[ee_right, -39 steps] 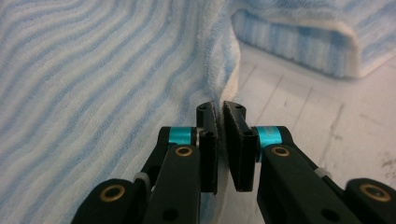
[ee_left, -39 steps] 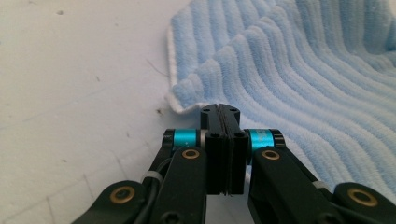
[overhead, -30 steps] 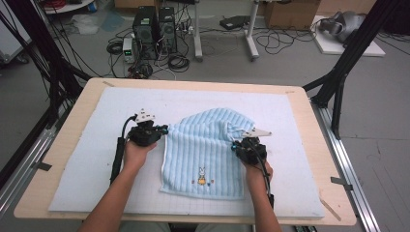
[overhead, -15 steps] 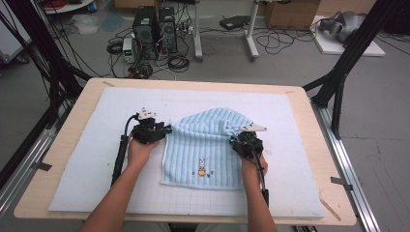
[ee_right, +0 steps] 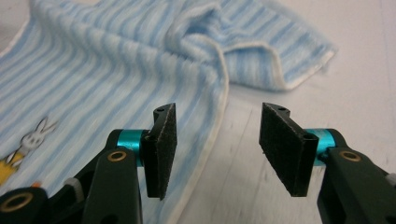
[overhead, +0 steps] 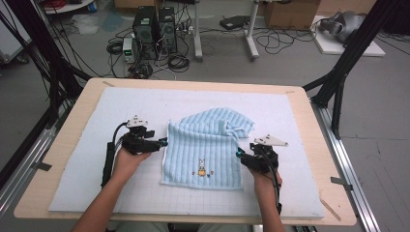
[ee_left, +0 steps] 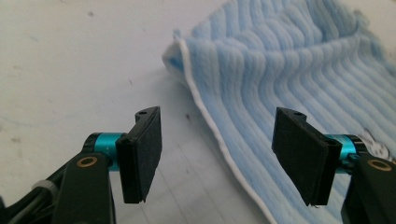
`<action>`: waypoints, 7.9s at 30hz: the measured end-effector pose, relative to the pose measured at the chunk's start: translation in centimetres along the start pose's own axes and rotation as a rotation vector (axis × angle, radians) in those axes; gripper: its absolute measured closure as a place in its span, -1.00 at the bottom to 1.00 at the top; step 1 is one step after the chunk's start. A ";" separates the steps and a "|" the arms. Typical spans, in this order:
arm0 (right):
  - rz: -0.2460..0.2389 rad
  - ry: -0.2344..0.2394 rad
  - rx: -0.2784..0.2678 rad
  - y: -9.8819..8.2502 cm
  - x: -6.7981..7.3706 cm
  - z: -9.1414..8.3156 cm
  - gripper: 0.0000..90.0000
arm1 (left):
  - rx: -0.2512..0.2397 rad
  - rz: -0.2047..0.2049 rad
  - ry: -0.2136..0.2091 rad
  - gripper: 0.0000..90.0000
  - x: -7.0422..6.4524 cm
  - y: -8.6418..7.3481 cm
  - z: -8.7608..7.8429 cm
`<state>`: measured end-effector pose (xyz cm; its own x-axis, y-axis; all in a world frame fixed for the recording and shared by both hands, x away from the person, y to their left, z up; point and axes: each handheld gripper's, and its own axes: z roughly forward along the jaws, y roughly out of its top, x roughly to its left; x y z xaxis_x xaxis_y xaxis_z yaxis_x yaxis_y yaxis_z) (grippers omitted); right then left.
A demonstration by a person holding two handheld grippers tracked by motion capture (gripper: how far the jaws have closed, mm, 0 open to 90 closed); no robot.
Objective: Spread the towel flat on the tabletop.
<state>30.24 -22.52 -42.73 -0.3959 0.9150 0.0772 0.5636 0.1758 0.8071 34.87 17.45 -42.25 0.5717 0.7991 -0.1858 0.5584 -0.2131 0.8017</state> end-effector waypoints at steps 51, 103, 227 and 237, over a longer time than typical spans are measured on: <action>-0.122 0.060 0.103 -5.8 5.1 -3.8 0.85 | 0.067 0.094 -0.100 0.95 -6.1 -7.8 -4.0; -0.063 0.179 0.041 -11.7 5.9 -12.7 0.63 | -0.009 0.066 -0.293 0.37 -8.0 -13.1 -10.0; -0.146 0.122 0.158 -2.8 1.7 -3.1 0.32 | -0.108 0.163 -0.105 0.11 -6.8 4.1 5.5; -0.137 0.123 0.090 -2.6 1.2 -4.1 0.22 | -0.090 0.026 -0.070 0.20 -4.6 3.9 8.6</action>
<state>25.36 -23.39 -42.36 -0.5556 0.8302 0.0460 0.5590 0.3320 0.7598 39.62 8.09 -43.14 0.6277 0.7521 -0.2011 0.4885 -0.1794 0.8539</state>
